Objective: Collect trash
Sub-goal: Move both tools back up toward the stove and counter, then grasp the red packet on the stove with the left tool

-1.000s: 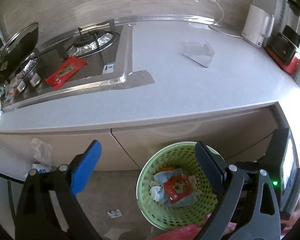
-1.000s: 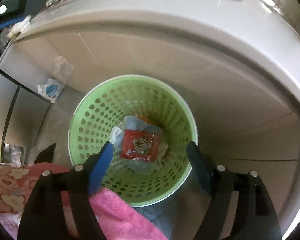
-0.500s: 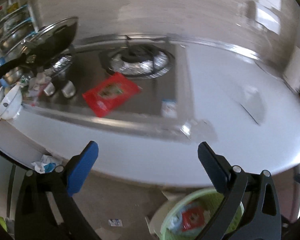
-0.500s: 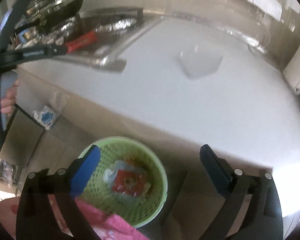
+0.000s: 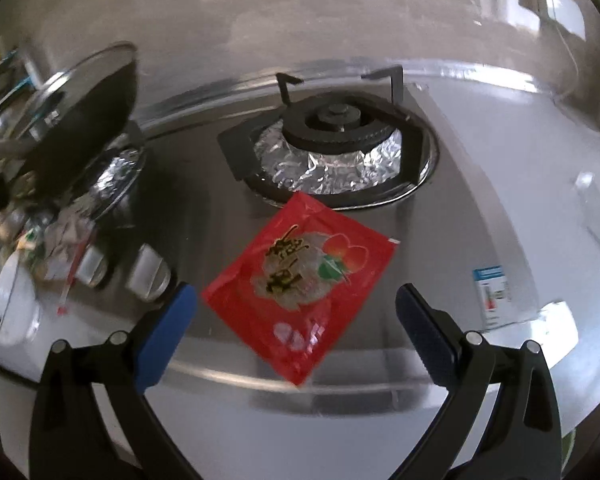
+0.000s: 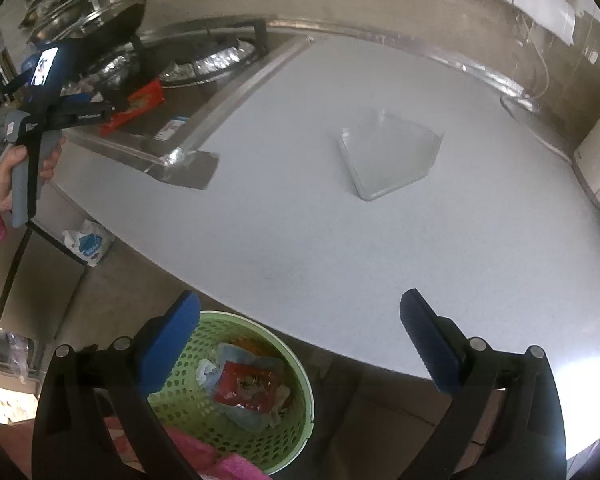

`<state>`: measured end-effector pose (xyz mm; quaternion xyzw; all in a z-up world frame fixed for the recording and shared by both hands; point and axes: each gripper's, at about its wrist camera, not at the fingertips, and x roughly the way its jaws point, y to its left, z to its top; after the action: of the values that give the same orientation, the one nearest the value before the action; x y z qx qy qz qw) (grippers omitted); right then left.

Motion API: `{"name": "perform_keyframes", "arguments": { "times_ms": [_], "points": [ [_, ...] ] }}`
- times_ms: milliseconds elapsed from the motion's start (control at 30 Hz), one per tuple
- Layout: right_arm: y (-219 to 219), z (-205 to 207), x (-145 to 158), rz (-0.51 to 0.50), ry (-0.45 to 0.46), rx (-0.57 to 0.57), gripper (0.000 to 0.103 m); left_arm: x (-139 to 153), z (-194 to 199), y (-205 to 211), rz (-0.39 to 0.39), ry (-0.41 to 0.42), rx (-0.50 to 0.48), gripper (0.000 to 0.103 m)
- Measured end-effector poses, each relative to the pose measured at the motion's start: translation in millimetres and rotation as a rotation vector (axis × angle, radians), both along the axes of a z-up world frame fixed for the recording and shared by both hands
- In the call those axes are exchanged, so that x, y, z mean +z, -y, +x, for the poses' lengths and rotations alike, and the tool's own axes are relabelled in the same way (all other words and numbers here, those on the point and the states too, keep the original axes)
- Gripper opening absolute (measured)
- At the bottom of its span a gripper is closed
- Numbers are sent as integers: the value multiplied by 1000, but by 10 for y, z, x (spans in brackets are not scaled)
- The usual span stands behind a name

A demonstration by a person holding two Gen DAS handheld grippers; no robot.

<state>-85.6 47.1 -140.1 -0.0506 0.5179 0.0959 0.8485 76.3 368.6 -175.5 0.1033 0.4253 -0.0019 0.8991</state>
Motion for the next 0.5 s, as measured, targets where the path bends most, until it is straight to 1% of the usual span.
{"name": "perform_keyframes", "arguments": {
  "times_ms": [133, 267, 467, 500],
  "points": [
    [15, 92, -82, 14, -38, -19, 99, -143, 228, -31, 10, -44, -49, 95],
    [23, 184, -99, 16, -51, -33, 99, -218, 391, -39, 0, -70, -80, 95],
    [30, 316, -39, 40, -52, -56, 99, -266, 519, -85, -67, -87, -112, 95],
    [30, 335, -28, 39, -50, -58, 99, -279, 536, -113, -93, -89, -116, 96]
  ]
}}
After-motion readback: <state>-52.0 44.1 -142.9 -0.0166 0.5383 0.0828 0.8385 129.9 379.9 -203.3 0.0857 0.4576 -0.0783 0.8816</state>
